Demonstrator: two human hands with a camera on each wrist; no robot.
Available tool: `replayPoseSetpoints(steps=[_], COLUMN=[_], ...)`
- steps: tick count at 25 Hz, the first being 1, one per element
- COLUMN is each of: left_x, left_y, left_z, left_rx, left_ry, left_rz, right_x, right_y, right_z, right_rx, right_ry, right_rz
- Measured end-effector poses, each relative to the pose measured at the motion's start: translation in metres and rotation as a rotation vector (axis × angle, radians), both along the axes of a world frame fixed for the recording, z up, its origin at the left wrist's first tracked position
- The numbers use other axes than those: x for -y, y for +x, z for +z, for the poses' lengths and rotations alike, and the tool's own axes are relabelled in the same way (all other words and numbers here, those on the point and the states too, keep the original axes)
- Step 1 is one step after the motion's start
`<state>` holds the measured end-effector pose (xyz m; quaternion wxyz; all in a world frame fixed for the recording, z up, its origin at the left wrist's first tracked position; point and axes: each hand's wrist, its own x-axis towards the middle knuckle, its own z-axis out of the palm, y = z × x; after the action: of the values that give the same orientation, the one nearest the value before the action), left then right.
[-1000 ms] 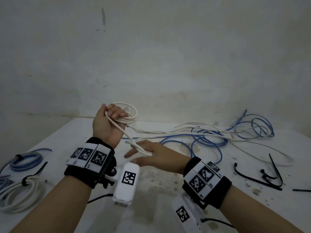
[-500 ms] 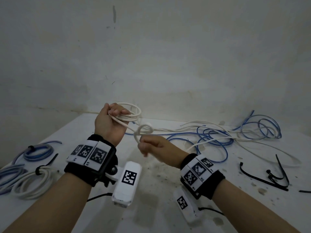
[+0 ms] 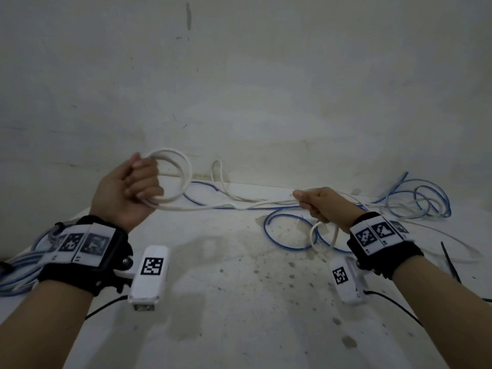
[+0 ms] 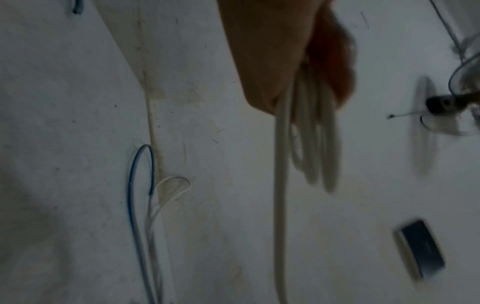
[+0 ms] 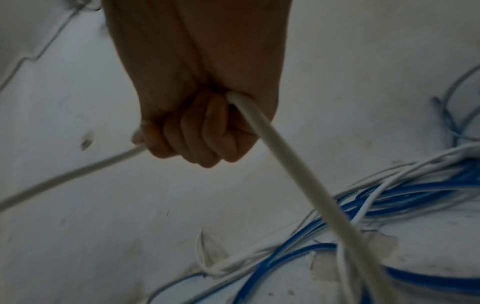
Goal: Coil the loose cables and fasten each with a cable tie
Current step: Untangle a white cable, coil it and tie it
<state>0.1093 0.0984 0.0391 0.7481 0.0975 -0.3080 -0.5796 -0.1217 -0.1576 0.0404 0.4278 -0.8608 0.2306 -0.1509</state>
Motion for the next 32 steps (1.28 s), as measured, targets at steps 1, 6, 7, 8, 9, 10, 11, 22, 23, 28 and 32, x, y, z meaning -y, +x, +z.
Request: replayPoseSetpoints(steps=[1,6,7,8,9,10,11,22,23,28,32], left_x=[0.006,0.054,0.062,0.071,0.080,0.087,0.094,0.082,0.079,0.064,0.050], left_y=[-0.010,-0.078,-0.089,-0.096,-0.103,-0.105,-0.109,-0.069,-0.063,-0.046,-0.052], left_z=[-0.001,-0.021,-0.028,-0.034,-0.037,-0.039,-0.038,-0.029,-0.028,-0.016,0.002], left_rx=[0.153,0.567,0.588,0.575,0.544,0.510,0.476,0.044,-0.004,-0.199,0.030], left_ry=[0.060,0.497,0.542,0.557,0.563,0.569,0.572,0.474,0.436,0.116,0.080], left_rz=[-0.081,0.052,0.137,0.181,0.200,0.215,0.235,0.510,0.505,0.130,0.046], right_x=[0.005,-0.002,-0.011,-0.021,-0.031,-0.044,-0.057,-0.096,-0.094,-0.076,-0.045], right_y=[0.000,0.004,0.007,0.008,0.009,0.010,0.009,-0.006,-0.006,-0.002,-0.003], right_z=[0.003,0.020,0.024,0.027,0.029,0.029,0.029,-0.015,-0.020,-0.043,-0.049], right_rx=[0.014,0.368,0.418,0.436,0.426,0.388,0.333,0.040,0.012,-0.126,-0.306], right_ry=[0.110,1.011,1.071,1.055,0.971,0.835,0.684,0.217,0.143,0.000,-0.013], right_rz=[-0.071,-0.102,-0.054,-0.015,0.015,0.047,0.090,0.387,0.385,0.410,0.405])
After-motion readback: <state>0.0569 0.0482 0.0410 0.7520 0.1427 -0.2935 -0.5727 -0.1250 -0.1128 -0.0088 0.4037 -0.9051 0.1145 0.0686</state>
